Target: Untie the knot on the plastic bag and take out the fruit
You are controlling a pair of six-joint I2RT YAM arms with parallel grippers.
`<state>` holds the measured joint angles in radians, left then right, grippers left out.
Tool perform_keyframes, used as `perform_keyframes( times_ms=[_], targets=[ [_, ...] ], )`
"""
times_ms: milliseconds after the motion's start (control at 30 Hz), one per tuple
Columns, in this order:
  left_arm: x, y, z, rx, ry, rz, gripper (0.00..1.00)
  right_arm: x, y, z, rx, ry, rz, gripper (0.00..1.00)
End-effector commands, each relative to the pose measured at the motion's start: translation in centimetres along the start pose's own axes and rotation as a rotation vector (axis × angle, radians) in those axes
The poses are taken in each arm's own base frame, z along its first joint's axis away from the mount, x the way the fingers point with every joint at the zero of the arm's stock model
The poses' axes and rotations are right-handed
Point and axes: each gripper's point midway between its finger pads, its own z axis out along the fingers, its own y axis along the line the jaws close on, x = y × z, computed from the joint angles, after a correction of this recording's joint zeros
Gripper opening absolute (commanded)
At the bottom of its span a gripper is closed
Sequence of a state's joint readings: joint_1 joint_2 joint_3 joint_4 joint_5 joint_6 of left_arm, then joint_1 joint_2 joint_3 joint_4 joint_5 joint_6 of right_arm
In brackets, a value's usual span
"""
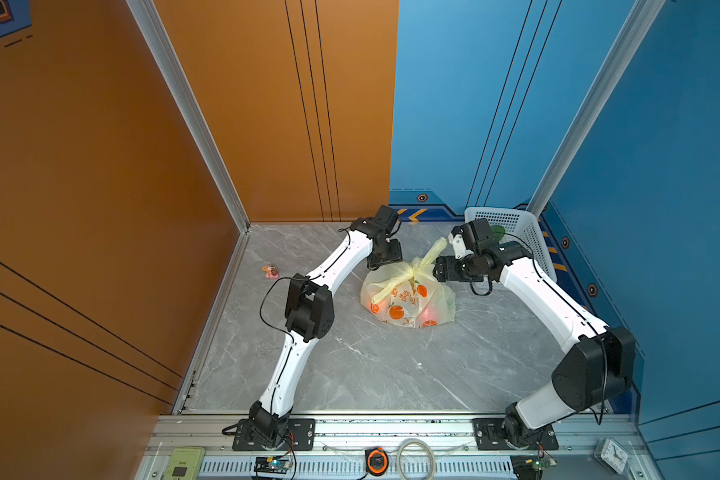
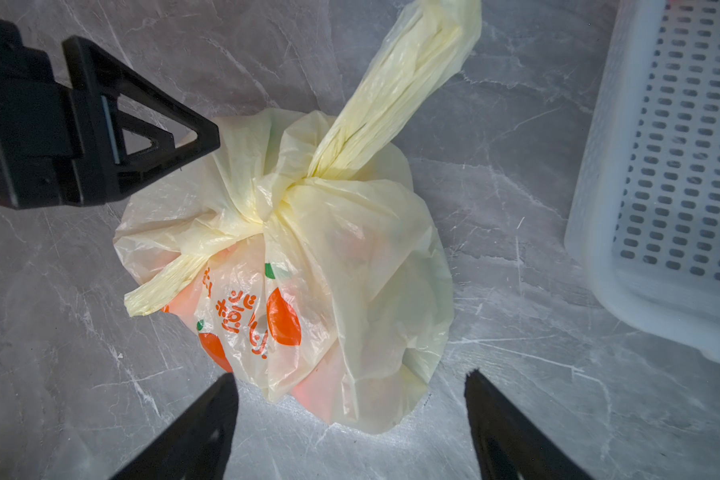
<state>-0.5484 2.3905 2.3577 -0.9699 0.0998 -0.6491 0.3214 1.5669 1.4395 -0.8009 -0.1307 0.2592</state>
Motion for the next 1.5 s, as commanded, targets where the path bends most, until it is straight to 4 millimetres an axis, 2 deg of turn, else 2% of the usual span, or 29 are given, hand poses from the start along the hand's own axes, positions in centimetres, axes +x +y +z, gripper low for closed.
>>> perform_keyframes(
  times_ms=[0, 233, 300, 367, 433, 500, 567, 767, 1000, 1200, 1400, 1433, 1467],
  targets=[
    [1.4, 0.0, 0.8, -0.017, 0.055, -0.017, 0.65, -0.8, 0.2, -0.5, -0.007, -0.013, -0.011, 0.86],
    [2.8, 1.0, 2.8, -0.078, 0.086, -0.041, 0.68, -1.0, 0.3, -0.6, -0.013, -0.016, -0.006, 0.86],
    [2.9, 1.0, 3.5, -0.079, 0.093, -0.054, 0.63, -1.0, 0.3, -0.6, -0.011, -0.016, -0.005, 0.86],
    [3.0, 0.5, 4.0, -0.062, 0.102, -0.064, 0.54, -0.9, 0.1, -0.6, -0.008, -0.015, -0.005, 0.86],
    [3.0, 0.0, 3.9, -0.054, 0.099, -0.069, 0.31, -0.9, 0.1, -0.6, -0.006, -0.015, -0.002, 0.86],
    [3.0, -0.1, 3.5, -0.061, 0.089, -0.067, 0.14, -0.8, 0.0, -0.7, -0.005, -0.017, -0.002, 0.86],
    [2.8, 0.2, 2.7, -0.072, 0.075, -0.072, 0.01, -0.7, 0.1, -0.7, -0.01, -0.013, -0.004, 0.86],
    [1.7, 0.2, -0.7, -0.068, 0.019, -0.07, 0.0, 0.6, 2.7, 1.1, -0.043, 0.03, -0.104, 0.87],
    [2.2, -0.2, -3.9, -0.057, -0.008, -0.042, 0.0, -0.3, 3.8, 4.3, -0.042, 0.037, -0.159, 0.84],
    [3.1, 0.1, -5.4, -0.061, -0.014, -0.046, 0.0, -0.6, 5.3, 5.4, -0.038, 0.041, -0.212, 0.78],
    [3.5, 0.2, -6.4, -0.046, -0.026, -0.045, 0.0, -0.8, 5.4, 7.0, -0.003, 0.029, -0.24, 0.75],
    [3.6, 0.3, -6.4, -0.046, -0.023, -0.041, 0.0, -1.0, 5.4, 7.2, -0.001, 0.025, -0.242, 0.74],
    [3.6, 0.4, -6.5, -0.05, -0.023, -0.039, 0.0, -1.1, 5.4, 7.4, 0.0, 0.024, -0.246, 0.68]
  ],
)
